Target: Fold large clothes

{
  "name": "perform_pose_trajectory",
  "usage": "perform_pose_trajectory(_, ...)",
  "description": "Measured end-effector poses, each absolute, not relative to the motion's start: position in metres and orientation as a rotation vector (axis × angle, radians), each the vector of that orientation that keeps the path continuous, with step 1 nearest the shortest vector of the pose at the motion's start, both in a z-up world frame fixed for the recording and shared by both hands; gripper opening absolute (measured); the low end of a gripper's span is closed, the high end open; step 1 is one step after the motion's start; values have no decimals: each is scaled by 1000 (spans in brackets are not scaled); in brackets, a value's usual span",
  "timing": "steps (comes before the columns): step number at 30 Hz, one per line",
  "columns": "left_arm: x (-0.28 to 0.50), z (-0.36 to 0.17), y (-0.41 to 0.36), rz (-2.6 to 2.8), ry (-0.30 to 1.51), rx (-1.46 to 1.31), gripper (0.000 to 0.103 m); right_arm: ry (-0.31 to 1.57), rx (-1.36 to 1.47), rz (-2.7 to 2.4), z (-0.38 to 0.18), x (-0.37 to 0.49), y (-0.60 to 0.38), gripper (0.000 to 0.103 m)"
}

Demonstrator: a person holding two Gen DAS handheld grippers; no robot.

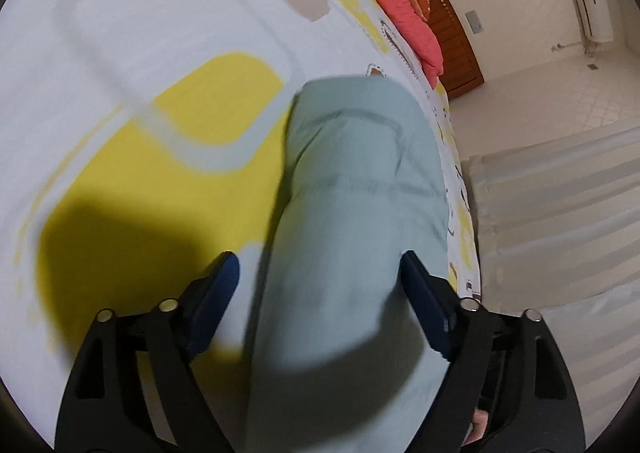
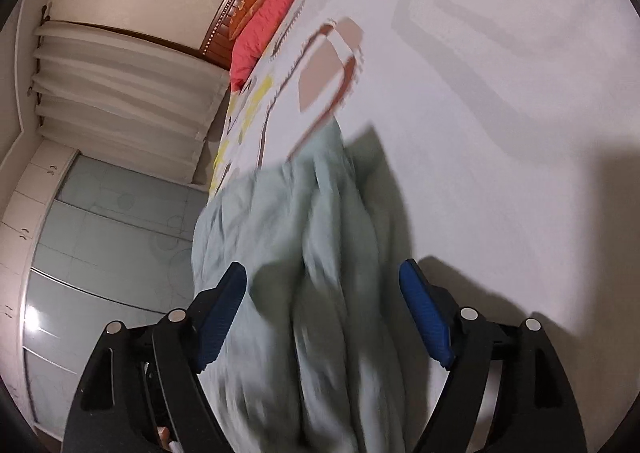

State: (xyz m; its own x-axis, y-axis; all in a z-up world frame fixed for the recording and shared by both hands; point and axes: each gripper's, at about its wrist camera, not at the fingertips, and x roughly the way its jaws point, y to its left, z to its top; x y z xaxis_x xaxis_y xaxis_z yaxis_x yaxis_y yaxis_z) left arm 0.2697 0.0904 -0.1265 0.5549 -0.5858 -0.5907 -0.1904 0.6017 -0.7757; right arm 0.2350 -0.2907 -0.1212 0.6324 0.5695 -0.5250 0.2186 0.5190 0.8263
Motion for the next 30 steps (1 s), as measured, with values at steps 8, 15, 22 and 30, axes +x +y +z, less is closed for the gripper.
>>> perform_pose_trajectory(8, 210, -137, 77, -346, 996, -993, 85, 885, 1073, 327, -124, 174, -262, 78)
perform_pose_trajectory(15, 197, -137, 72, -341, 992, -967, 48, 907, 1071, 309, -129, 168, -256, 38)
perform_pose_trajectory(22, 189, -127, 65, -338, 976, -904, 35, 885, 1035, 314, -122, 167, -257, 23)
perform_pose_trajectory(30, 188, -131, 64, -333, 972, -892, 35, 890, 1092, 331, -143, 172, -262, 23)
